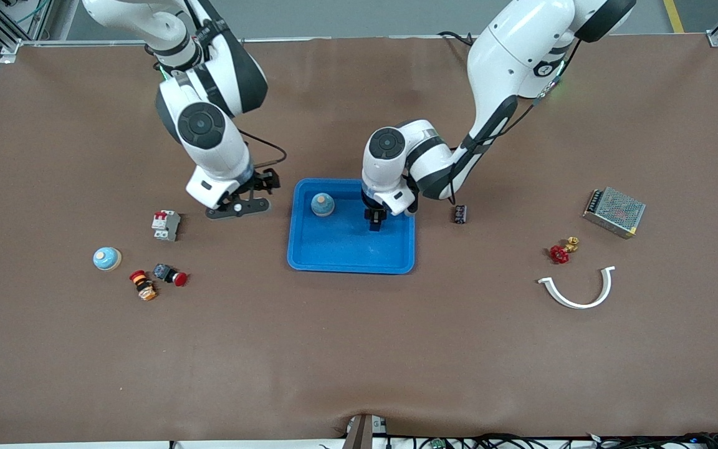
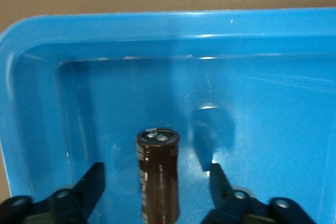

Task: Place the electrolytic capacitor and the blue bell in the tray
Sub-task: 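Withdraw the right gripper from the tray while the left gripper rises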

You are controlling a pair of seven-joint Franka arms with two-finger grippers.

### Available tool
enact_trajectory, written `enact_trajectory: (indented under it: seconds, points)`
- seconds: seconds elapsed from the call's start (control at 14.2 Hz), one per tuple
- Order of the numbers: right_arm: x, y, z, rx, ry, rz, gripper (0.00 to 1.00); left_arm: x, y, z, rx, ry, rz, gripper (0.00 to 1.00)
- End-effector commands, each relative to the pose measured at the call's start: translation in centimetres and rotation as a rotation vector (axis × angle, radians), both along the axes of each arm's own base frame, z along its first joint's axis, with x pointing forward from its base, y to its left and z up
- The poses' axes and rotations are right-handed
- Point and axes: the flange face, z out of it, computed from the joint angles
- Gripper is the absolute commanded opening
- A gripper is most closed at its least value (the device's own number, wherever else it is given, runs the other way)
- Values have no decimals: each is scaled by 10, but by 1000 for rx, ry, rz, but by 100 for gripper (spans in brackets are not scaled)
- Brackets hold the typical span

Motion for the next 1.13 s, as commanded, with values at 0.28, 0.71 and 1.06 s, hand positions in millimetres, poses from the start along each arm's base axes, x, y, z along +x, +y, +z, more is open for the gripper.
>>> enact_trajectory:
  seconds: [0.28, 0.71, 1.06]
  points:
    - [-9, -137, 27, -69, -19, 154, 100, 16, 1, 35, 51, -39, 17, 100]
    - [27, -298, 5, -22, -29, 276, 100, 28, 8, 63, 83, -19, -59, 100]
    - [41, -317, -40, -14, -37, 301, 100, 66, 35, 91, 60, -19, -146, 100]
